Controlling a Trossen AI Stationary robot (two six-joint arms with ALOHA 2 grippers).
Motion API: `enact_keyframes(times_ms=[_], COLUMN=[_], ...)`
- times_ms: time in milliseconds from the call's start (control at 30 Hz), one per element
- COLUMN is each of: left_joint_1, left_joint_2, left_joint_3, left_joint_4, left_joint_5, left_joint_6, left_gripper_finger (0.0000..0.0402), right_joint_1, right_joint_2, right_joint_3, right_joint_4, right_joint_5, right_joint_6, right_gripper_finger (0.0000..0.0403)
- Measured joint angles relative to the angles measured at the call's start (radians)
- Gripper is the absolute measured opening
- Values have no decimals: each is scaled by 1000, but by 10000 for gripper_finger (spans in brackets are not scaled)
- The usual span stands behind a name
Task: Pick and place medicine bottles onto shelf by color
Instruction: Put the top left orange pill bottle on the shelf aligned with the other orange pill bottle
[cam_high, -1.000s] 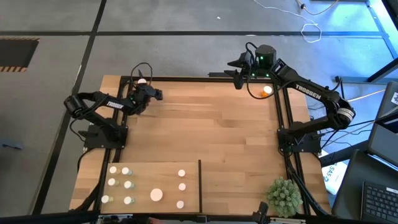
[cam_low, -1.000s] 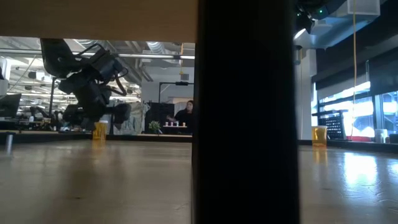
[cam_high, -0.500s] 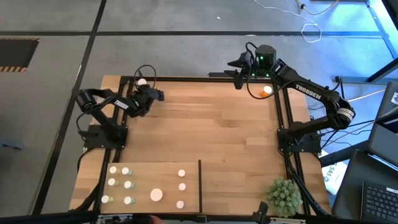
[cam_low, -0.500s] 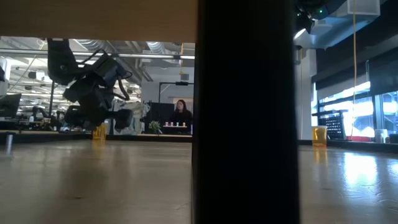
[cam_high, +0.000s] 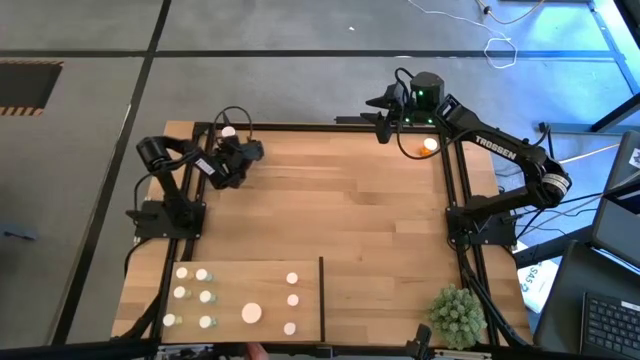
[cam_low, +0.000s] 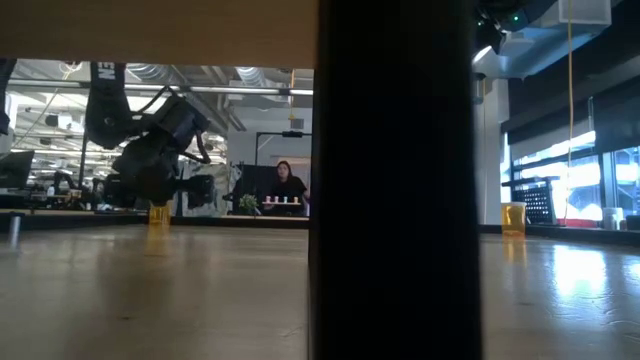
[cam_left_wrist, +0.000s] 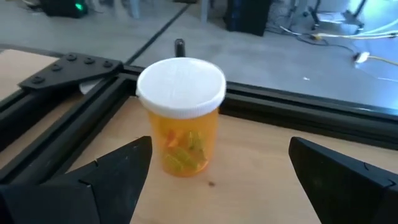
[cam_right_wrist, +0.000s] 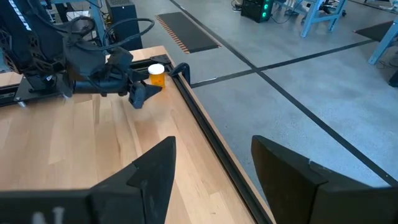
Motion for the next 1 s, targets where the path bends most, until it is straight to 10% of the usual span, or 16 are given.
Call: enact_keyframes(times_ms=[600,1000], left_joint_1=[-25,-22], left_joint_2=[89,89], left_joint_3=[70,69], left_joint_4=[-6,-22], left_joint_5=[-166,-193], left_joint_6=[2,3], left_gripper_finger=[371,302], right_joint_1=[0,0], right_joint_2=[0,0], right_joint_3=[0,0], right_joint_4=[0,0], right_joint_5=[0,0], right_joint_6=[0,0], right_gripper_finger=[213,213])
